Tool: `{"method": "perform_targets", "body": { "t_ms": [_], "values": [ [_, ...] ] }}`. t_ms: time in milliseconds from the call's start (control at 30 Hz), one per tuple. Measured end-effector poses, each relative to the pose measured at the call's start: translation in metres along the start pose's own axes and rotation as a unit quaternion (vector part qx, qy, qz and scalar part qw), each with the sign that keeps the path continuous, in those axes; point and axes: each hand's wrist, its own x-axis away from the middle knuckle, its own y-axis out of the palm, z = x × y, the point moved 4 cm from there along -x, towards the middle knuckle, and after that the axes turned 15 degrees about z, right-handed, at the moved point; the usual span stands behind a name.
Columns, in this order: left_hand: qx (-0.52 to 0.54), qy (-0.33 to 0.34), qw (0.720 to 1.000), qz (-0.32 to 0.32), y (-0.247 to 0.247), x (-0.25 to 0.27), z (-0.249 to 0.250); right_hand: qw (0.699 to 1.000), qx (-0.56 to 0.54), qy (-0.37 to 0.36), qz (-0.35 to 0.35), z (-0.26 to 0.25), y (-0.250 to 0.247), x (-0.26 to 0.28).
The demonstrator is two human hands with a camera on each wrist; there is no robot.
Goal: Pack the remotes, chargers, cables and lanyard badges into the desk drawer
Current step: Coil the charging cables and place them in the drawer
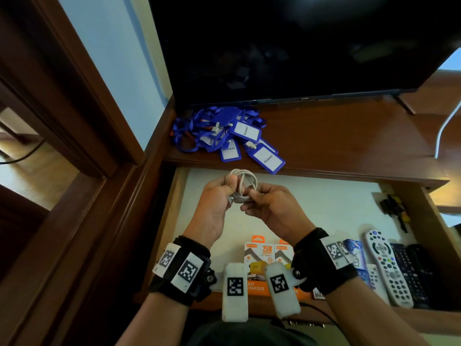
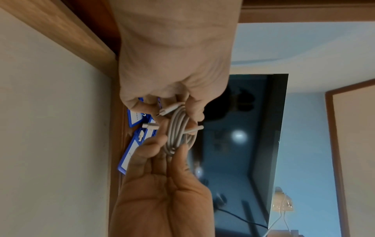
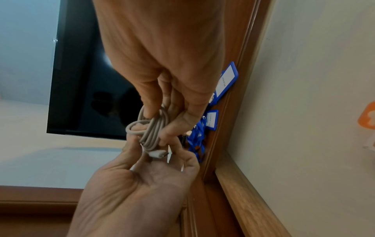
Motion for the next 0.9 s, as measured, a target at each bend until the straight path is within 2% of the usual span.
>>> {"method": "perform_targets", "body": {
  "t_ms": [100, 167, 267, 367, 500, 600, 667, 800, 900],
  "values": [
    [-0.053, 0.011, 0.999, 0.003, 0.001, 0.003, 0.004, 0.997, 0.070, -0.006, 0.028, -0.001, -0.001, 0.002],
    [-0.091, 0.018, 0.996, 0.018, 0.000, 0.003, 0.006, 0.982, 0.164, -0.048, 0.078, -0.005, -0.004, 0.002],
    [-0.143, 0.044, 0.988, 0.027, 0.001, 0.002, 0.006, 0.933, 0.278, -0.182, 0.138, -0.014, -0.005, -0.002],
    [-0.207, 0.085, 0.974, 0.024, 0.002, 0.002, 0.004, 0.883, 0.345, -0.287, 0.138, -0.019, -0.001, -0.003],
    [-0.259, 0.124, 0.957, 0.024, 0.002, 0.001, 0.006, 0.861, 0.349, -0.338, 0.154, -0.016, -0.002, -0.005],
    [-0.280, 0.142, 0.949, 0.034, 0.000, 0.000, 0.007, 0.868, 0.315, -0.354, 0.146, -0.011, -0.002, -0.007],
    [-0.281, 0.141, 0.948, 0.042, -0.002, 0.001, 0.007, 0.870, 0.289, -0.372, 0.143, -0.009, -0.002, -0.007],
    [-0.276, 0.132, 0.951, 0.044, -0.003, 0.000, 0.005, 0.845, 0.287, -0.432, 0.133, -0.007, 0.000, -0.003],
    [-0.278, 0.131, 0.950, 0.046, -0.004, 0.000, 0.005, 0.837, 0.297, -0.443, 0.118, -0.006, -0.001, -0.005]
  ]
}}
